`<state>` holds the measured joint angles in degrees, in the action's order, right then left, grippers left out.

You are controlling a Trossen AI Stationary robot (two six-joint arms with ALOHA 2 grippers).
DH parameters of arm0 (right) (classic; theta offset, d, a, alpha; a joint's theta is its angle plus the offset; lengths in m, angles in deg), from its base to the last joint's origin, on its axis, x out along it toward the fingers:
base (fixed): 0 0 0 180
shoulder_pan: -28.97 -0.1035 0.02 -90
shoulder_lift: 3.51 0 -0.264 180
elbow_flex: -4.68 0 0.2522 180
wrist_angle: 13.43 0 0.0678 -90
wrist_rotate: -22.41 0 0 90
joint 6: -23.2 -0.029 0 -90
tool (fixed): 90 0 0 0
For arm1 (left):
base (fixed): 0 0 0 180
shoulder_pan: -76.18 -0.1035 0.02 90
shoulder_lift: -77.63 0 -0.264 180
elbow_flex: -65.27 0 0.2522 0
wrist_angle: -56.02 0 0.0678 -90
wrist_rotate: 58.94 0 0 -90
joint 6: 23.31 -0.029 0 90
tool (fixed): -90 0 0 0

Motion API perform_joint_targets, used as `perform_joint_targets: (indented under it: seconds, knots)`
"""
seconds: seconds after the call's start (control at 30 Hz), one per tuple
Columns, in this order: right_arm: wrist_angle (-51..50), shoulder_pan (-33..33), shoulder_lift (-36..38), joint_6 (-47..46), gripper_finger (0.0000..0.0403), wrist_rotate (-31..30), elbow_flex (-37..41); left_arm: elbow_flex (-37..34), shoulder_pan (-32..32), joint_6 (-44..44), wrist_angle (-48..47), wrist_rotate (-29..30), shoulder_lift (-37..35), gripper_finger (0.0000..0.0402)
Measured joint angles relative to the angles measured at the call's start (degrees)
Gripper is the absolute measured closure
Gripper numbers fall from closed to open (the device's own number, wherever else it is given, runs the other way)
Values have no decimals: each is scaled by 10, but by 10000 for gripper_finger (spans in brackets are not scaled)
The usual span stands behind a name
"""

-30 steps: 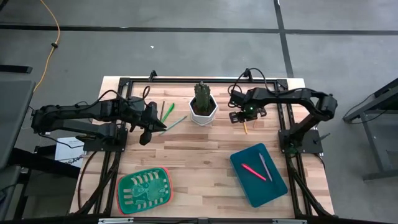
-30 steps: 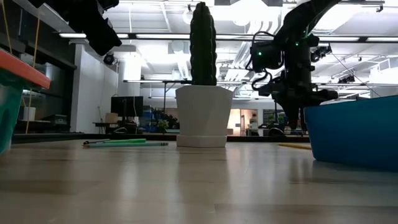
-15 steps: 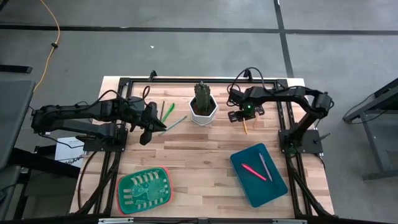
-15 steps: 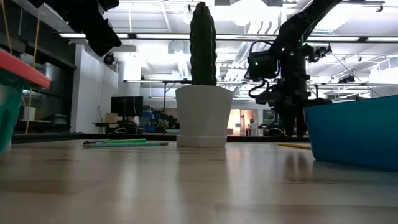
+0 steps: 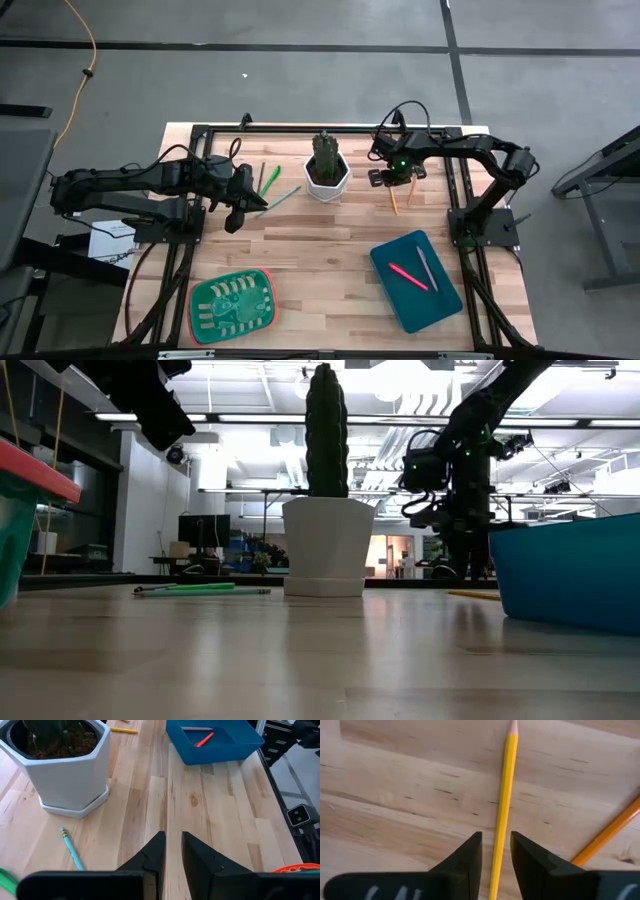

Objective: Sort pens & pencils
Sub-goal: Put the yellow pencil into the green bin

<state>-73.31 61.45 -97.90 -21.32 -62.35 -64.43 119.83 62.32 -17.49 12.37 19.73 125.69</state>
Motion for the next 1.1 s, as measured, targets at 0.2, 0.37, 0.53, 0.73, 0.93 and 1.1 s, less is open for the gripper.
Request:
perform_joint_targets:
  seconds: [0.2,0.37,0.53,0.73,0.93,1.1]
  knots:
    - [6,2,-24,11,313,11,0,0,0,0,0,0,0,350]
    - [11,1,-46,11,313,10,0,0,0,2,0,0,0,350]
    - [11,1,-50,15,313,7,0,0,0,6,0,0,0,350]
    - [9,2,-50,15,314,-5,0,0,0,5,0,0,0,350]
    - [-6,2,-50,15,314,-22,0,0,0,5,0,2,0,350]
    - [-14,2,-50,15,314,-31,0,0,0,5,0,4,0,350]
